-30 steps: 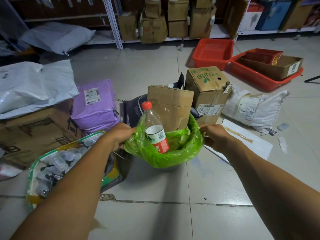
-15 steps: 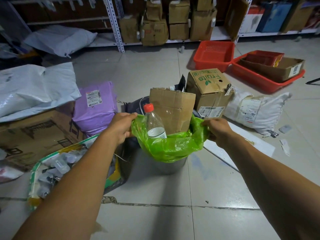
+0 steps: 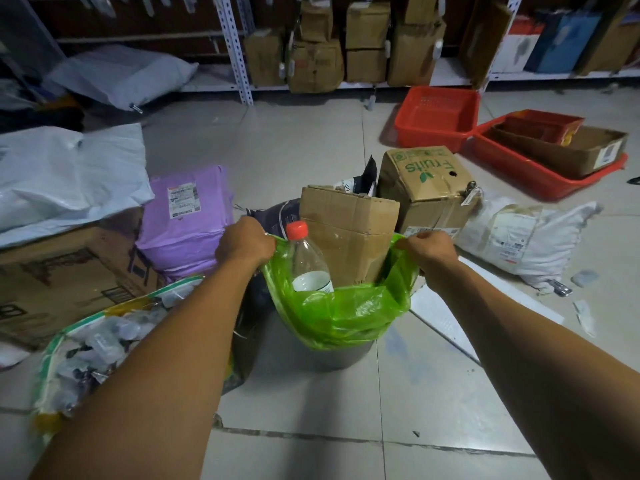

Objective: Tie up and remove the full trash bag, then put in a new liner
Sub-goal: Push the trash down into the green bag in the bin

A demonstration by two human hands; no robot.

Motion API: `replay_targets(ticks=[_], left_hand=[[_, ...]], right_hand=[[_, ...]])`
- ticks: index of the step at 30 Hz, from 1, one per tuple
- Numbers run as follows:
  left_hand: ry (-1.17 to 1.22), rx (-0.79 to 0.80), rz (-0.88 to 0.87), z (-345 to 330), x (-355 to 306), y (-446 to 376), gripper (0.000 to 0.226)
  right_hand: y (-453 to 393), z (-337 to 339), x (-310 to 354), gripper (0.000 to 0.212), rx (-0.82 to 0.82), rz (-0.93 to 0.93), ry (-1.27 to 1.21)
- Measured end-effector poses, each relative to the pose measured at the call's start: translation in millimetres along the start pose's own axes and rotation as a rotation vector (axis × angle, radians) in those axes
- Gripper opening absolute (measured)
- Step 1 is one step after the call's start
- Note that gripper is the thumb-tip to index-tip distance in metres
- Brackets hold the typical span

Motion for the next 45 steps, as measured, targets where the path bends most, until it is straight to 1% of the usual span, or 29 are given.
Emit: replay_targets(ticks=[1,3,5,7,9,11,14,17,19,22,26,28,31,33,35,37,40,42,45], left_hand=[[-0.005,-0.002,0.003,-1.7,-2.4,0.4,0.014],[0.097,-0.007,0.031,-5.4,-5.6,-1.9,0.016],[0.243,-0.031,0.057,-5.7,-8.7,-5.2,0.018],[0.301,-0.067,0.044,-2.4,-14.2,-9.1,0.019],[0.302,-0.092,0.011,1.8,-21.1,-11.8,0.020],[0.310,-0.111,-0.013,6.6,-28.0,-13.8,0.016],[0.327,-0.168,-0.040,17.8,-35.3,-15.3,0.019],[0.408,-0.251,-0.074,30.9,-38.4,-13.4,0.019],[0.490,-0.278,-0.081,36.2,-37.9,-11.8,0.020],[0.578,-0.291,-0.104,39.5,-39.9,-7.3,0.018],[0.612,-0.291,-0.157,42.3,-39.8,-1.3,0.018],[0.595,-0.251,-0.176,41.0,-37.1,-1.2,0.018],[0.585,-0.150,-0.169,40.3,-30.9,-0.9,0.015],[0.613,-0.049,-0.111,39.6,-24.7,2.8,0.015],[0.620,0.110,-0.029,32.1,-21.4,14.9,0.018],[0.526,0.250,0.030,23.0,-17.7,31.2,0.020],[0.434,0.412,0.156,10.8,-3.9,52.3,0.022],[0.396,0.485,0.200,10.5,-3.2,58.4,0.018],[0.443,0.533,0.213,17.5,-16.4,60.2,0.015]], right_hand=[[0.0,-3.8,1.8,0.018,0.034,-0.010,-0.013],[-1.6,-8.4,6.0,0.017,0.082,-0.026,-0.050],[-4.3,-9.2,8.7,0.016,0.094,-0.038,-0.071],[-4.9,-7.0,11.6,0.013,0.083,-0.049,-0.107],[-5.9,-2.3,14.8,0.013,0.054,-0.051,-0.165],[-6.2,2.3,19.8,0.015,0.027,-0.037,-0.207],[-6.2,8.3,31.2,0.017,-0.023,0.030,-0.228],[-4.6,18.0,43.8,0.027,-0.104,0.102,-0.247],[-3.0,23.5,49.3,0.030,-0.147,0.128,-0.265],[1.4,28.3,54.8,0.027,-0.177,0.171,-0.283],[11.5,36.6,61.2,0.018,-0.239,0.286,-0.216],[16.6,39.6,59.3,0.015,-0.250,0.323,-0.183],[25.3,40.3,50.9,0.021,-0.218,0.326,-0.169],[32.3,40.1,45.5,0.024,-0.189,0.306,-0.169],[38.5,34.2,40.1,0.021,-0.102,0.248,-0.142],[47.3,23.9,34.4,0.021,0.005,0.200,-0.037],[59.7,21.5,30.6,0.010,0.066,0.203,0.057],[64.3,26.1,34.8,0.005,0.096,0.206,0.059],[66.6,33.3,39.9,0.010,0.129,0.154,0.089]])
Point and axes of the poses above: each hand's wrist, its own y-axis away from the middle knuckle, its own z-axis out of the back of the hand, x = y × z, the point moved 10 cm from there along -y, towards the middle knuckle, and after that the axes turned 13 degrees about y, right-handed, at the moved point
